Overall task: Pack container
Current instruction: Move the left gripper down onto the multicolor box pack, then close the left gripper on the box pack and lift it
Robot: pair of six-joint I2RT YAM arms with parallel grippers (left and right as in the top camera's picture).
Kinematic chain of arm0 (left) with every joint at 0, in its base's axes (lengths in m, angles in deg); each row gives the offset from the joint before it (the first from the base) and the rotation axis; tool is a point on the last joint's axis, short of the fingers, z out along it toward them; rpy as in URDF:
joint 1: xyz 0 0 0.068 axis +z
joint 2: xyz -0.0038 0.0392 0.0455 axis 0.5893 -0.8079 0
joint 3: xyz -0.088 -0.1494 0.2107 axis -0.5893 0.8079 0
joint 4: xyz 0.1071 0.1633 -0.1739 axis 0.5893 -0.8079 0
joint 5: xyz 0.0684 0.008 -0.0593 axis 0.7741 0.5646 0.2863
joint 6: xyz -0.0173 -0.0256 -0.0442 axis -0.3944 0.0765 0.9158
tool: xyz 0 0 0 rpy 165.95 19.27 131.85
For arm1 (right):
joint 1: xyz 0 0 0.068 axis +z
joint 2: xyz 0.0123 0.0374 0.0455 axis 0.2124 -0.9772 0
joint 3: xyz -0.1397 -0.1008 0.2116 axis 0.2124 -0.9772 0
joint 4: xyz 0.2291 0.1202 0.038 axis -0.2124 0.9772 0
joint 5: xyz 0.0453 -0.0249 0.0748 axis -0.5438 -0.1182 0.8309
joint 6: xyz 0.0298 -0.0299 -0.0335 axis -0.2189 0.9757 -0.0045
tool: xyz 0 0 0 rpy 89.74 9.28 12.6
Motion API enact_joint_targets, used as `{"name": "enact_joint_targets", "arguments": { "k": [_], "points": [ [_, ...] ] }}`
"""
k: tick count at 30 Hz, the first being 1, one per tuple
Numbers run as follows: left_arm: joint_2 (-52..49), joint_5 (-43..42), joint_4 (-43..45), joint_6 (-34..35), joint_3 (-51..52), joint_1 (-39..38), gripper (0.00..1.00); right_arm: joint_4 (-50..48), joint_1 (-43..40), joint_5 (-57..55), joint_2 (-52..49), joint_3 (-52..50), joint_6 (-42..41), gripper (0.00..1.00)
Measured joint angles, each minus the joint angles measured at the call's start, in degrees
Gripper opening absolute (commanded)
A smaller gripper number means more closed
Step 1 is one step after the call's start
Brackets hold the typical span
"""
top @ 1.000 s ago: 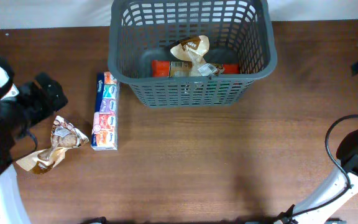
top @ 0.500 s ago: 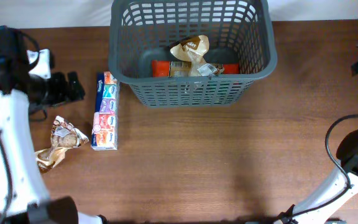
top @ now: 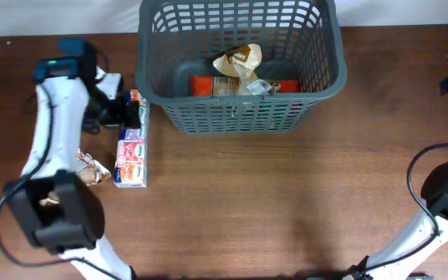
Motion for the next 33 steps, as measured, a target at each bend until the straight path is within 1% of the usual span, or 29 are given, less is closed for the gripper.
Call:
{"name": "enact_joint_targets", "arguments": {
  "k": [6,15,21,32,33],
  "points": [
    [-5.9,0.0,1.2,0.0,0.7,-2.4,0.99,0.0,0.0,0.0,0.0,0.0,0.0,0.99],
    [-11.0,0.0,4.2,0.6,0.9,-3.0,0.99,0.0,0.0,0.0,0.0,0.0,0.0,0.99],
    [-11.4,0.0,7.2,0.7,1.9,-3.0,0.99,0.0,0.0,0.0,0.0,0.0,0.0,0.99],
    [-11.6,-0.5,11.2,0.7,9.5,-3.0,1.00,0.0,0.0,0.0,0.0,0.0,0.0,0.99],
    [-11.6,-0.5,11.3,0.7,9.8,-3.0,0.96,0.0,0.0,0.0,0.0,0.0,-0.1,0.99]
  ]
}}
